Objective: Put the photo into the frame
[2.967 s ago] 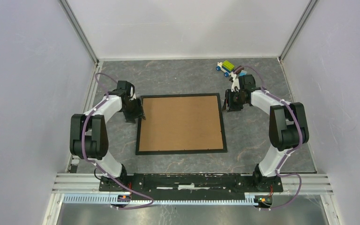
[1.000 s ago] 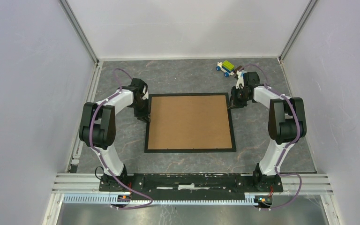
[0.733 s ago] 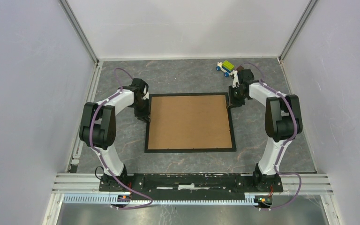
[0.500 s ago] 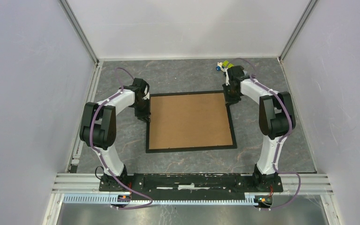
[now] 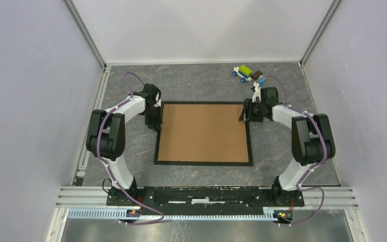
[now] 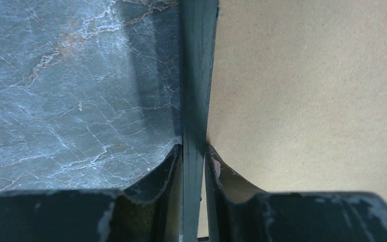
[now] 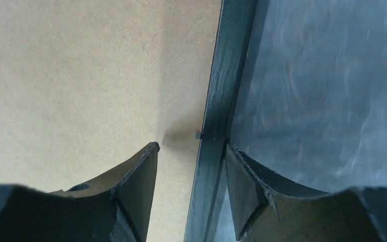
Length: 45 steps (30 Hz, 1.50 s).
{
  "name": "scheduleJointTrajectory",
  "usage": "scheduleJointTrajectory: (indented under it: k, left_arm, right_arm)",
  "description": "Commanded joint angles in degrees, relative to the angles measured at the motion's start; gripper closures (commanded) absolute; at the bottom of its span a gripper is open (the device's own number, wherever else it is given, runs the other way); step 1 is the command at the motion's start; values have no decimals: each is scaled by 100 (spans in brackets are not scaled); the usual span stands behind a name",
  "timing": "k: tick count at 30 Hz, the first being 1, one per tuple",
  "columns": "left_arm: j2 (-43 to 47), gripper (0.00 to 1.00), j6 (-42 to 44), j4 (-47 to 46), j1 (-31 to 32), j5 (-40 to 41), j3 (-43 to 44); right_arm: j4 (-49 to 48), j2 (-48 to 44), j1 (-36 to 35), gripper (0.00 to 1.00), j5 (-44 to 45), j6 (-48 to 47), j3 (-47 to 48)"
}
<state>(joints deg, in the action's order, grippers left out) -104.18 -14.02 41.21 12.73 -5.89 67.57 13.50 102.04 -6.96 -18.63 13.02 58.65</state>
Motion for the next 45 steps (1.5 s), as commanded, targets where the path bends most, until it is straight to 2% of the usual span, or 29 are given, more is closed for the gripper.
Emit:
scheduleJointTrajectory:
  k: [1, 4, 7, 9, 12, 13, 15, 17, 19, 23, 27, 29, 31, 33, 35, 40, 42, 45]
  left_arm:
    - [-484, 72, 89, -61, 273, -476, -127]
    - [-691, 71, -231, -137, 273, -829, 115]
    - [-1072, 71, -531, -168, 261, -1042, 785]
    - [-1403, 71, -678, -196, 248, -992, 1416]
    - [-2188, 70, -670, 323, 176, -835, 2981]
    - [-2422, 68, -607, 505, 148, -881, 3469]
    - [-2634, 53, -418, 1017, 166, -289, 4401]
    - [-2455, 38, -347, 1223, 160, 238, 4596]
    - [-1834, 32, -391, 1092, 164, 412, 4004]
    - [70, 28, -860, 494, 295, 317, 1726]
    - [1790, 28, -1706, 286, 387, 147, -417]
    - [2423, 29, -2273, 372, 396, 231, -1169]
    - [2932, 30, -2859, 129, 412, -118, -1892]
    - [3198, 31, -3293, -270, 464, -347, -2452]
    - [3168, 33, -3422, -497, 485, -397, -2624]
    - [2472, 44, -3361, -829, 648, -649, -2512]
    - [2191, 46, -3293, -832, 721, -588, -2451]
    - [1969, 54, -3099, -841, 794, -265, -2362]
  right_arm:
    - [-635, -936, -273, 46, -1509, 941, -1339]
    - [-943, -1531, -385, 49, -1324, 1256, -1975]
    - [-1288, -2011, -716, 50, -934, 1578, -2555]
    - [-1701, -2249, -1078, 50, -811, 1925, -2985]
    - [-2386, -2610, -1577, 50, -653, 2648, -3722]
    - [-2425, -2794, -1755, 50, -497, 2753, -3940]
    - [-2234, -3195, -1885, 48, -152, 2687, -4196]
    - [-1571, -3535, -1865, 43, 423, 2269, -4096]
    - [-801, -3741, -1800, 38, 995, 1709, -3657]
    - [-193, -3517, -1581, 25, 1528, 704, -2556]
    - [-100, -2595, -1306, 21, 1036, 166, -1575]
    - [70, -2064, -1233, 22, 822, -3, -1082]
    - [61, -1674, -1209, 22, 695, -89, -873]
    - [62, -1382, -1185, 23, 674, -104, -739]
    - [27, -1213, -1176, 24, 636, -103, -702]
    - [-156, -1004, -1171, 26, 488, -15, -913]
    - [-193, -1020, -1175, 27, 423, 22, -1013]
    - [-316, -1174, -1176, 28, 100, 119, -1290]
